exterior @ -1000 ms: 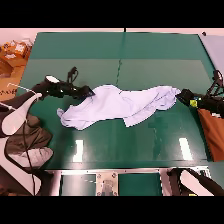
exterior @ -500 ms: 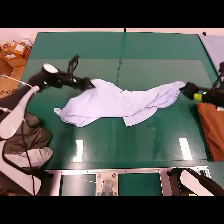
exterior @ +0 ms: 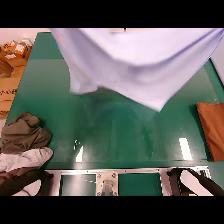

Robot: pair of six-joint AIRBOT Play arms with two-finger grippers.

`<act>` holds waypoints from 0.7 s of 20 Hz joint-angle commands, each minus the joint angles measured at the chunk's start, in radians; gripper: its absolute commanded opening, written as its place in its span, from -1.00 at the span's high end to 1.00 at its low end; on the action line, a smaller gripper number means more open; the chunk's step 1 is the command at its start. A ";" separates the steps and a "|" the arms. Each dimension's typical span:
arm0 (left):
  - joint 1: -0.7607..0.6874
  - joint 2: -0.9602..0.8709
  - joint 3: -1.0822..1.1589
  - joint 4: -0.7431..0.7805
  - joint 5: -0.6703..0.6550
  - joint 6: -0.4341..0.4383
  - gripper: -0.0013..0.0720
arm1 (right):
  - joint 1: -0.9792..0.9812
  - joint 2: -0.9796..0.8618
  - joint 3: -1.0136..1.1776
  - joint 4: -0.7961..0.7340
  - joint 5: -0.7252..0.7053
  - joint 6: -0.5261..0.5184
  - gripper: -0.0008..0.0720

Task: Fold the shirts.

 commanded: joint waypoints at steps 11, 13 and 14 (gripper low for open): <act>0.001 0.273 0.005 0.285 -0.098 -0.210 0.88 | -0.077 0.043 0.273 0.000 0.043 0.127 0.95; 0.001 0.208 -0.076 0.281 -0.097 -0.217 0.88 | -0.077 0.006 0.195 0.002 0.043 0.126 0.95; 0.001 0.168 -0.117 0.280 -0.096 -0.232 0.88 | -0.076 -0.015 0.146 0.006 0.042 0.115 0.95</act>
